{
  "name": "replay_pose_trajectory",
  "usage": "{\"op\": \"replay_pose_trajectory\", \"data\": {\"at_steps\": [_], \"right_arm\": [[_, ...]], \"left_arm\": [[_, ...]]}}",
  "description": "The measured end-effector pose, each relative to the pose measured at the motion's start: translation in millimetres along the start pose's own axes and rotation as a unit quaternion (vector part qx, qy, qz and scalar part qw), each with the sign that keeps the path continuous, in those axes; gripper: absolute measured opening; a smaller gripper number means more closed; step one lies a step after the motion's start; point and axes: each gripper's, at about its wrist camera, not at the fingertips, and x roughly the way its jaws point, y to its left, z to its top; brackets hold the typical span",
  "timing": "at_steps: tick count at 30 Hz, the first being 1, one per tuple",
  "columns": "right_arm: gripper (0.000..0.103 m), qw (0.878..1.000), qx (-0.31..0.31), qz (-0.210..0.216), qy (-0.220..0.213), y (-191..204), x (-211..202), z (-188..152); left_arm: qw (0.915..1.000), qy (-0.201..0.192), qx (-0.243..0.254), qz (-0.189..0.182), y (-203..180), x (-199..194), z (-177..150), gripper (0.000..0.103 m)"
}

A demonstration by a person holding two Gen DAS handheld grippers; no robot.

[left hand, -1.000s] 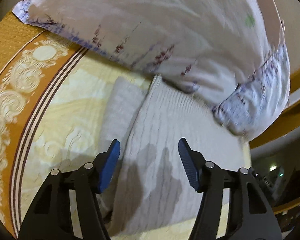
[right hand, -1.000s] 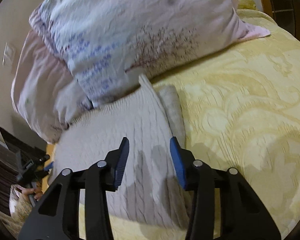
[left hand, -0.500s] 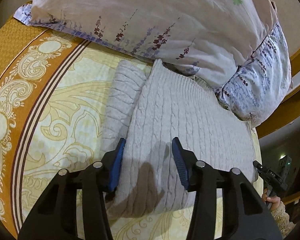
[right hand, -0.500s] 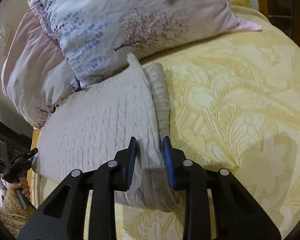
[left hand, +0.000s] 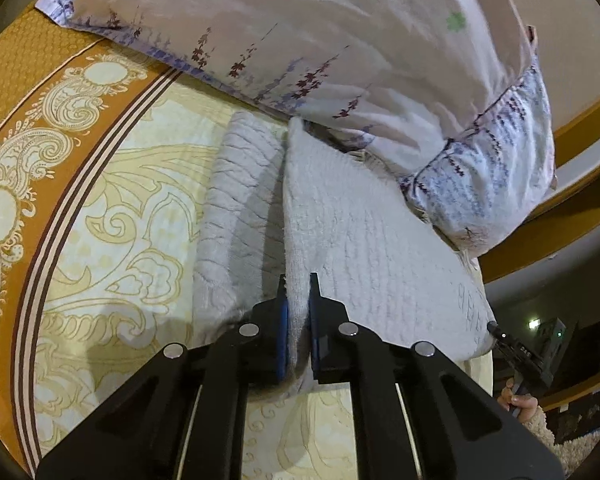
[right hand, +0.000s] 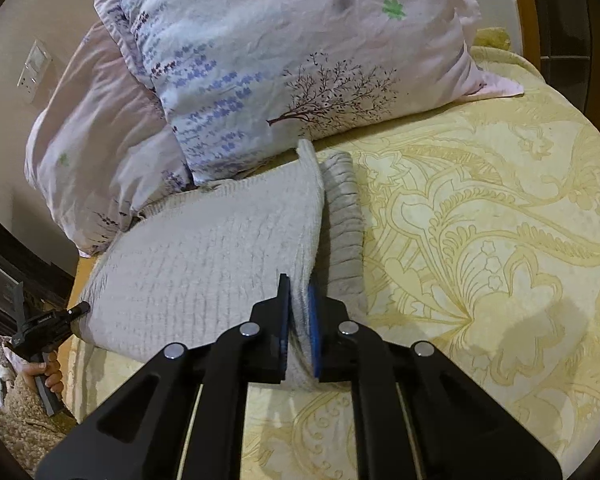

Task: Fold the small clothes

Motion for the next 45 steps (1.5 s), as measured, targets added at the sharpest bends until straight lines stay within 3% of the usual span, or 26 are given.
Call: {"op": "replay_pose_trajectory", "data": {"at_steps": [6,15,20,21,22,24,25,27,29,34,40,45], "right_arm": [[0.008,1.000,0.007,-0.008,0.007,-2.2,-3.1,-8.9],[0.008,0.997,0.029,-0.061,0.046,-15.8,20.9,-25.1],[0.019,0.996,0.010,-0.082,0.044,-5.6,22.7,-22.7],[0.025,0.995,0.007,-0.088,0.037,-3.0,20.8,-20.9],[0.037,0.995,0.004,-0.095,0.029,-0.9,19.0,-19.3],[0.048,0.994,-0.010,-0.110,0.004,7.0,13.7,-13.6],[0.048,0.994,-0.022,-0.107,-0.010,13.7,11.7,-10.1],[0.049,0.995,-0.039,-0.086,-0.018,24.8,14.5,-4.4],[0.050,0.996,-0.059,-0.066,-0.009,39.8,27.1,-1.1],[0.050,0.994,-0.092,-0.048,0.017,67.3,57.1,1.6],[0.066,0.988,-0.111,-0.091,0.058,66.9,85.0,-7.5],[0.069,0.989,-0.116,-0.084,0.048,63.9,84.9,-7.9]], "left_arm": [[0.9999,0.007,-0.007,-0.005,7.5,-8.2,-8.7,0.007],[0.9990,0.027,-0.013,0.034,17.5,3.0,-20.7,0.007],[0.9987,0.030,-0.007,0.040,11.1,4.5,-17.4,0.009],[0.9988,0.028,-0.009,0.038,10.6,2.1,-15.9,0.015],[0.9990,0.024,-0.009,0.037,10.4,-1.1,-14.9,0.027],[0.9992,-0.003,-0.006,0.041,6.3,-12.4,-10.4,0.048],[0.9986,-0.018,0.001,0.051,1.9,-17.4,-7.8,0.061],[0.9966,-0.047,0.026,0.062,-11.8,-24.0,-1.8,0.070],[0.9961,-0.054,0.052,0.048,-27.2,-21.7,3.2,0.072],[0.9930,-0.018,0.111,0.038,-61.1,12.6,6.2,0.074],[0.9917,0.028,0.104,0.070,-53.7,48.6,0.4,0.074],[0.9965,0.013,0.074,0.036,-42.7,39.4,1.5,0.074]]}}
